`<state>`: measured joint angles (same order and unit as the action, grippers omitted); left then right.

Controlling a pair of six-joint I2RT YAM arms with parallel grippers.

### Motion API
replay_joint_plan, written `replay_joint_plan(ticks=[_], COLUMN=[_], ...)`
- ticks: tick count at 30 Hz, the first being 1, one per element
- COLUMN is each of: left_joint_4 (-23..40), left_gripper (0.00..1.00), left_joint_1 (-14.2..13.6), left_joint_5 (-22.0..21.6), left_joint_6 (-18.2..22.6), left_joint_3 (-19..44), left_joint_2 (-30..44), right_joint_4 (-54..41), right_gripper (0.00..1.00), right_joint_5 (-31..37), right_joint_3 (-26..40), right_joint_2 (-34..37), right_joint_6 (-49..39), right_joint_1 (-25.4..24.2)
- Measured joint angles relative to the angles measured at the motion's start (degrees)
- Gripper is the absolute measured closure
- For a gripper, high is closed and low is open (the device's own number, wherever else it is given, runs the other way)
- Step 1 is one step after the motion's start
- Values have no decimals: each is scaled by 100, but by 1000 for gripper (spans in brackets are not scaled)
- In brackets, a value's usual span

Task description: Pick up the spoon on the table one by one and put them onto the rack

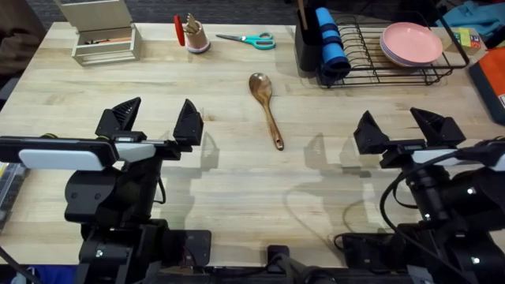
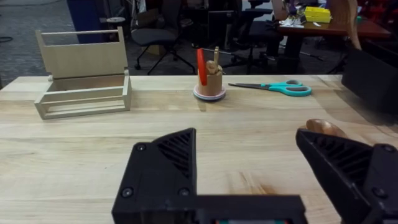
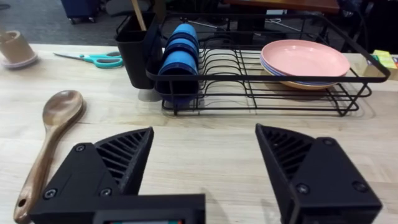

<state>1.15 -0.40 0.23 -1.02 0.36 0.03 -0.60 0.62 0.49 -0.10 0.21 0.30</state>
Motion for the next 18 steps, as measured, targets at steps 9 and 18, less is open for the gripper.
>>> replay_joint_plan(ticks=[9,18], left_joint_4=[11,9], left_gripper=[8,7], left_joint_1=[0,0], left_joint_5=[-4,-3], left_joint_6=[1,2], left_joint_3=[0,0], left_joint_2=[1,2], right_joint_4=[0,-35], right_gripper=[9,9], right_joint_5=[-2,17], right_joint_3=[0,2], right_joint_2=[0,0], right_joint_6=[0,0], right_joint_1=[0,0])
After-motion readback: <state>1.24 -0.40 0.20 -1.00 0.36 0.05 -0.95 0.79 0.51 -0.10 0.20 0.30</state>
